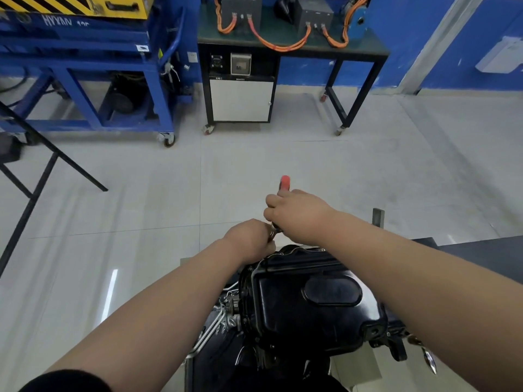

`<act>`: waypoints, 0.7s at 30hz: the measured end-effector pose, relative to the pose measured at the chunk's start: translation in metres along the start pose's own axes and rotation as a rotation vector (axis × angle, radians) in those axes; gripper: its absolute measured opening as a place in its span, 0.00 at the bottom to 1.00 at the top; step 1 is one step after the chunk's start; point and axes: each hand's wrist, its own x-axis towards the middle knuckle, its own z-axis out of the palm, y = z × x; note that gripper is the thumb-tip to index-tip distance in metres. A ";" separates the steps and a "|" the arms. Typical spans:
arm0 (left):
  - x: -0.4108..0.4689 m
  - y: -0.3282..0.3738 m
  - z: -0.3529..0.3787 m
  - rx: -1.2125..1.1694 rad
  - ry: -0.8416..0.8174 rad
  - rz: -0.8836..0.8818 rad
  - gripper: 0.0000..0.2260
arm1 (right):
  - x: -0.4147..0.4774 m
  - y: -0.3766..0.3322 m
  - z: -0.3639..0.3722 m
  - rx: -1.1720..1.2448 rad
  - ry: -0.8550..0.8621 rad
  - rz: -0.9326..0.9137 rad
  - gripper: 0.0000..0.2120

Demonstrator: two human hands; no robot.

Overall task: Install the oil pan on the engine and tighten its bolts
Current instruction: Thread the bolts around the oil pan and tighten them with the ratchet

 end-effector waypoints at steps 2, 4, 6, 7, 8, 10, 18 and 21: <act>0.003 0.000 0.000 -0.010 -0.005 -0.045 0.12 | 0.000 -0.001 0.000 0.037 0.011 0.054 0.08; 0.005 -0.001 -0.002 -0.010 -0.056 -0.065 0.12 | 0.003 -0.009 0.001 0.114 -0.052 0.169 0.15; 0.005 -0.001 -0.006 -0.011 -0.113 -0.045 0.11 | 0.005 -0.014 0.003 0.223 -0.127 0.286 0.20; 0.005 -0.002 -0.007 -0.010 -0.127 -0.025 0.11 | 0.005 -0.015 0.003 0.243 -0.134 0.294 0.19; 0.005 -0.002 -0.008 -0.011 -0.128 -0.007 0.11 | 0.006 -0.014 0.001 0.228 -0.125 0.263 0.16; 0.005 -0.002 -0.008 0.007 -0.088 0.033 0.13 | 0.005 -0.010 -0.002 0.146 -0.076 0.117 0.10; 0.003 -0.006 -0.004 -0.126 -0.155 0.075 0.09 | 0.002 -0.021 -0.008 0.085 -0.051 0.093 0.10; 0.002 -0.013 0.002 -0.182 -0.141 0.035 0.12 | 0.000 -0.026 -0.009 0.103 -0.072 0.167 0.10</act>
